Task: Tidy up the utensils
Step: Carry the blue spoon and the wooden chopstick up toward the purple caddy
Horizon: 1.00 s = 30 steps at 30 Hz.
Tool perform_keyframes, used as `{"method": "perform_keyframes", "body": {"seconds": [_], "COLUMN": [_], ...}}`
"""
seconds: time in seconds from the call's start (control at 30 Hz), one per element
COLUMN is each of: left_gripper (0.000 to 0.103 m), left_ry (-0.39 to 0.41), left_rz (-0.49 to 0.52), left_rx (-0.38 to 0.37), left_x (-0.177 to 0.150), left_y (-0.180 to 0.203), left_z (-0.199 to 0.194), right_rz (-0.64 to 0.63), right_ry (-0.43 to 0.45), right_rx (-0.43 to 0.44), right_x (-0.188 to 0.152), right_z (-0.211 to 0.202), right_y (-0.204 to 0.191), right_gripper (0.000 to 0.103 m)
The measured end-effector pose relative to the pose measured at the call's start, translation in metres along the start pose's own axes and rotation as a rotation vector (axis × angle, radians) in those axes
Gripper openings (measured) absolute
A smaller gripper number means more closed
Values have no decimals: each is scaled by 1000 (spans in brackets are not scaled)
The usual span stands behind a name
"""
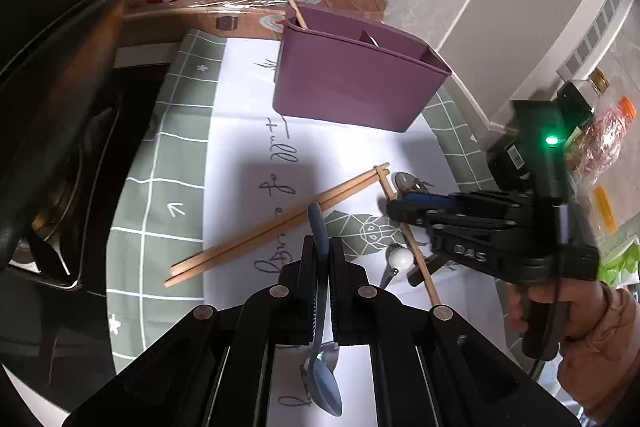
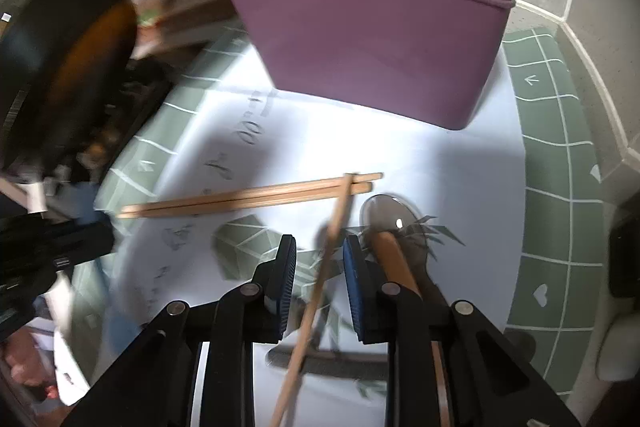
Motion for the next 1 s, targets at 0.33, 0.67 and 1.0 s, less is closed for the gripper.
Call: {"method": "perform_keyframes", "body": {"seconds": [0.33, 0.67, 1.0], "left_gripper": [5, 5, 5], "left_ry": [46, 88, 147], "left_rz": [21, 67, 128], "left_rx": [37, 13, -10], "left_x": [1, 17, 42], "left_y": [-1, 15, 35], "left_z": [-19, -32, -52], "right_rz": [-29, -66, -63], "right_ry": [114, 265, 375], "right_rx": [-30, 7, 8], "right_x": [-4, -3, 9], "right_z": [-29, -93, -138], "right_y": [2, -12, -14], "right_gripper": [5, 5, 5]}}
Point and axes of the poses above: each gripper's, at about its wrist camera, not at the fingertips, and z roughly the way its jaws point, y to its right, x to its top, the point moved 7 cm from there along z, roughly the way its jaws point, and after that the axes turned 11 degrees about z, right-handed, at the moved point
